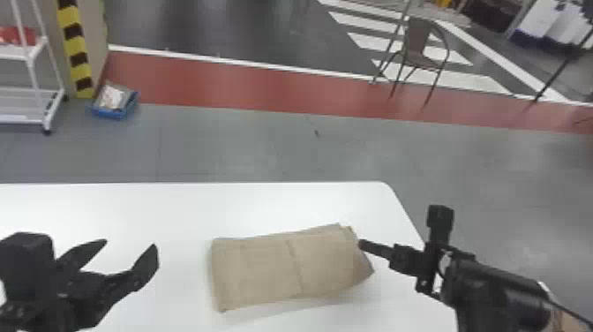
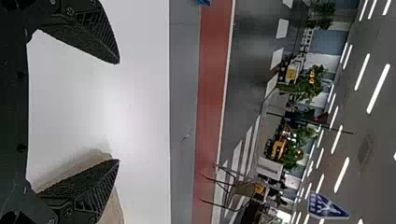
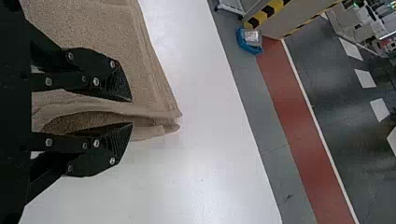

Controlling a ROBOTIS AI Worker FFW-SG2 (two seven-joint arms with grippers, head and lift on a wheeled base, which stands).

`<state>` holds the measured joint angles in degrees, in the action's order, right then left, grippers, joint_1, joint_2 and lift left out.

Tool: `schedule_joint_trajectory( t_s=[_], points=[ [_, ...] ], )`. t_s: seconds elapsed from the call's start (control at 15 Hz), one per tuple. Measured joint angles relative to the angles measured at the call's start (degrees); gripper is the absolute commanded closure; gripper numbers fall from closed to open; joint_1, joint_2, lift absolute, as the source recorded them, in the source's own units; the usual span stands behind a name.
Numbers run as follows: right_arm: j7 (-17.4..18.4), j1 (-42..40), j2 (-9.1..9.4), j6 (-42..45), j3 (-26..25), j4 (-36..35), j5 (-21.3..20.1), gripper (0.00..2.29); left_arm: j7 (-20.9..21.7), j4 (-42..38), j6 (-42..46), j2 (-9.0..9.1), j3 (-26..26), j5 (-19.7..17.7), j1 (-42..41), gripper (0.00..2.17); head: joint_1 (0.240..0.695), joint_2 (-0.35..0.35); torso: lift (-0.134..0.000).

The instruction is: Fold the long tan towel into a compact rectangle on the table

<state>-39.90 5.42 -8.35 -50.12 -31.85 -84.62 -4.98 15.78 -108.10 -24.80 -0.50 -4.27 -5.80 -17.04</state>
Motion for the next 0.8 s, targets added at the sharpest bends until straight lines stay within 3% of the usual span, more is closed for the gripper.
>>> schedule_joint_trajectory(
  t_s=[0.8],
  points=[
    [0.7,-2.8,-0.04,-9.0,0.1,-6.3,-1.0,0.09,0.7,-0.3,1.3,-0.02,1.7,-0.1,-1.1,0.14,0.695,-0.35,0.0]
  ],
)
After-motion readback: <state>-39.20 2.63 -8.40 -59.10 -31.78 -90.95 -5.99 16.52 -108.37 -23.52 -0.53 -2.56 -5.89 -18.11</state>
